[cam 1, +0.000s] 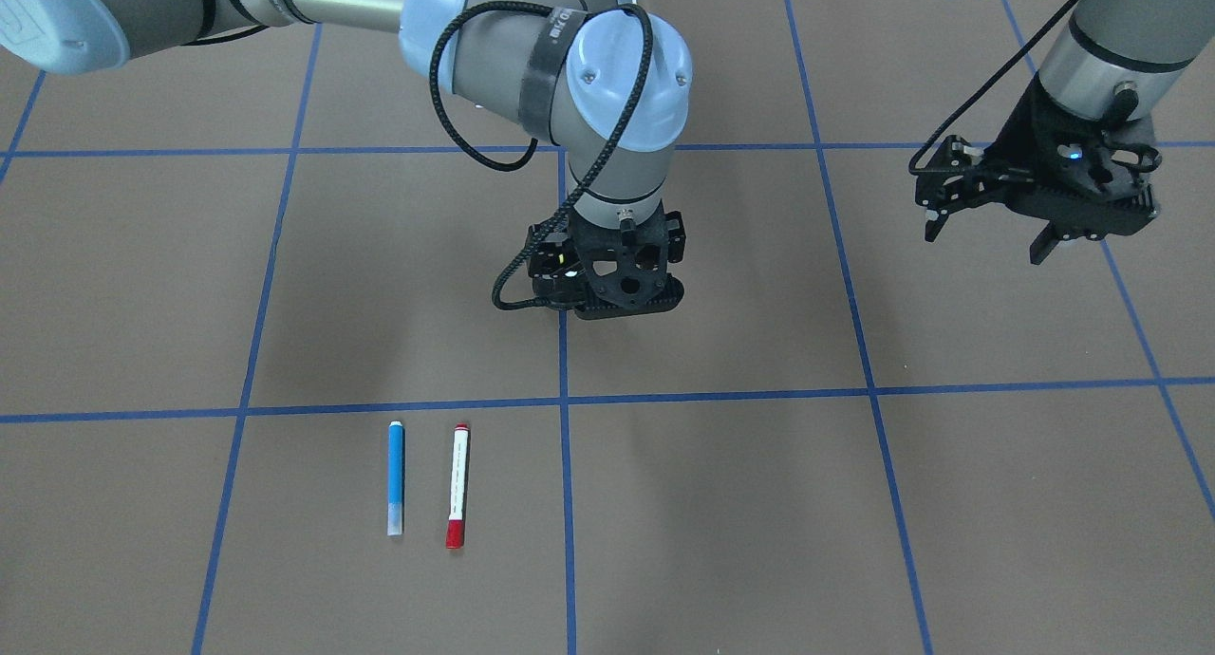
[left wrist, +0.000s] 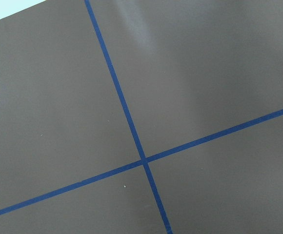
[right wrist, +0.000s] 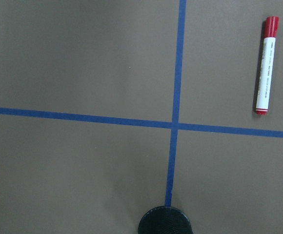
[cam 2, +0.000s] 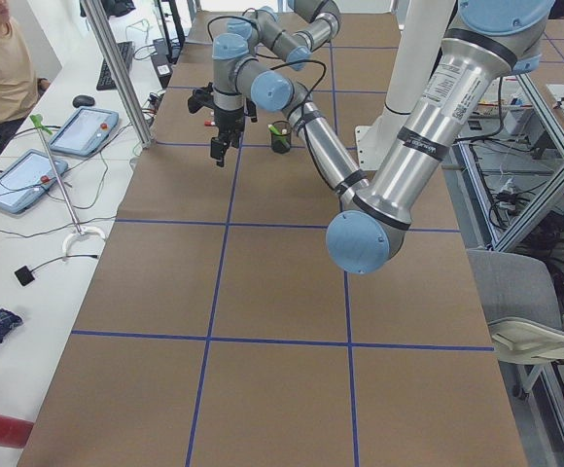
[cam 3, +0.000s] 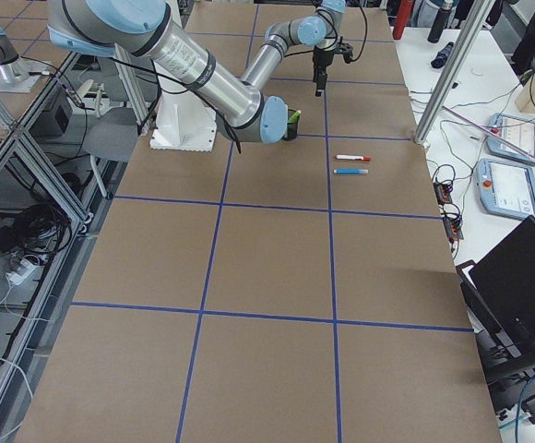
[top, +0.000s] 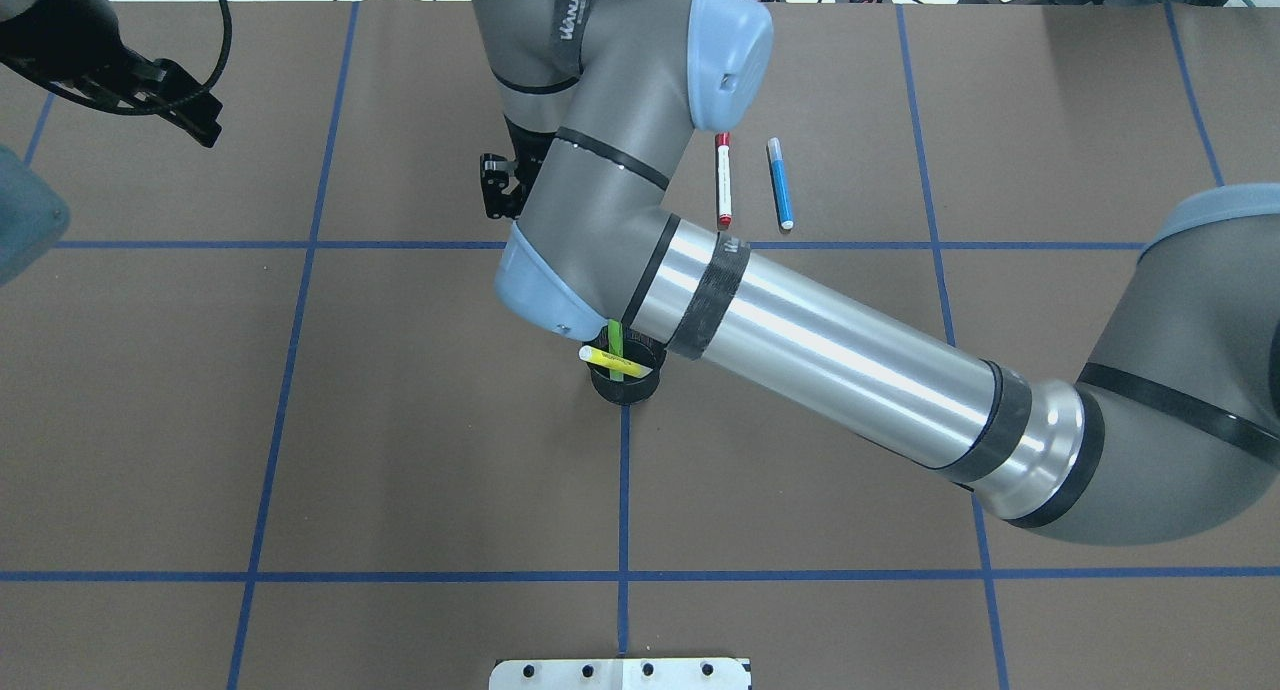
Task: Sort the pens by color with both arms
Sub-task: 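Move the right gripper back over the pen cup while the left arm withdraws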
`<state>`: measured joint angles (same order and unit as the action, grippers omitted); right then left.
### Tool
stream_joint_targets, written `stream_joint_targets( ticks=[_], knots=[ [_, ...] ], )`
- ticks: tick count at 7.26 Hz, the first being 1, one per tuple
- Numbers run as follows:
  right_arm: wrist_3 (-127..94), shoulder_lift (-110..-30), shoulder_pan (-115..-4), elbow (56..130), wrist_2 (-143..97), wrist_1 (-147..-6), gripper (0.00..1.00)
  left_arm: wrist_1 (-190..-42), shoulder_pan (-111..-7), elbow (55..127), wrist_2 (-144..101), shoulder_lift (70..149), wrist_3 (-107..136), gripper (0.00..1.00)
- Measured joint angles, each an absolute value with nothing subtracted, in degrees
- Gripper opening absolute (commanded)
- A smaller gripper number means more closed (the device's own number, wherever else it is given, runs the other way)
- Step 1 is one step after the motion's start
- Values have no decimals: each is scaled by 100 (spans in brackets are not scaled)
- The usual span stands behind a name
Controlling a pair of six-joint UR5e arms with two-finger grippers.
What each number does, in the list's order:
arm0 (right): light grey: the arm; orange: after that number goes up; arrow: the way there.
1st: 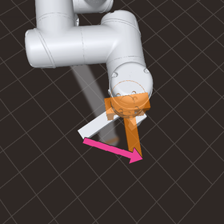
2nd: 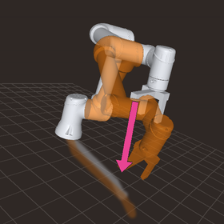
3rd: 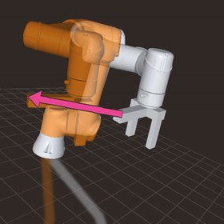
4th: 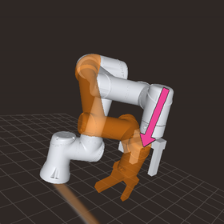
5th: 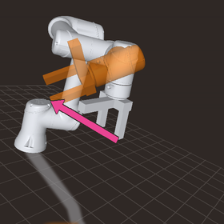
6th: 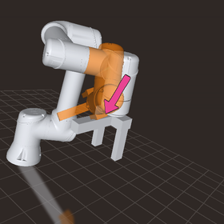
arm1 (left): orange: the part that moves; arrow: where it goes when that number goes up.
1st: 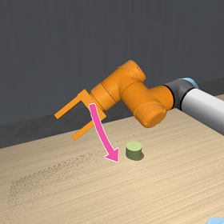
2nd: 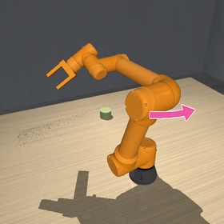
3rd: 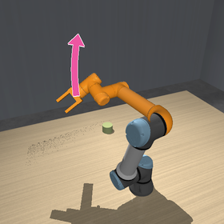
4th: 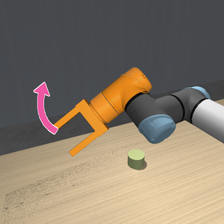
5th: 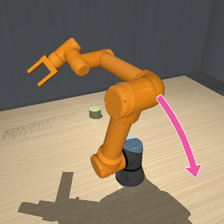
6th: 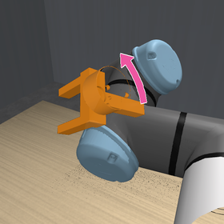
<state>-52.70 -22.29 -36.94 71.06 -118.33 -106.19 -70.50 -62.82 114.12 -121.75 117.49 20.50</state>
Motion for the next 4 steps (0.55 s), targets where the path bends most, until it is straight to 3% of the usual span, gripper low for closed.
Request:
stream_joint_targets(
  ticks=[1, 3, 4],
  knots=[
    [-5158, -2215, -3569, 6975, -11862, -10654, 88, -7048, -6296, 11443, -12178, 11727, 2042, 100],
    [-5046, -2363, -3433, 7035, -11877, -10711, 57, -7049, -6299, 11476, -12164, 11718, 2058, 100],
    [-4997, -2459, -3421, 7140, -11880, -10719, 52, -7049, -6297, 11483, -12152, 11716, 2083, 100]
  ],
)
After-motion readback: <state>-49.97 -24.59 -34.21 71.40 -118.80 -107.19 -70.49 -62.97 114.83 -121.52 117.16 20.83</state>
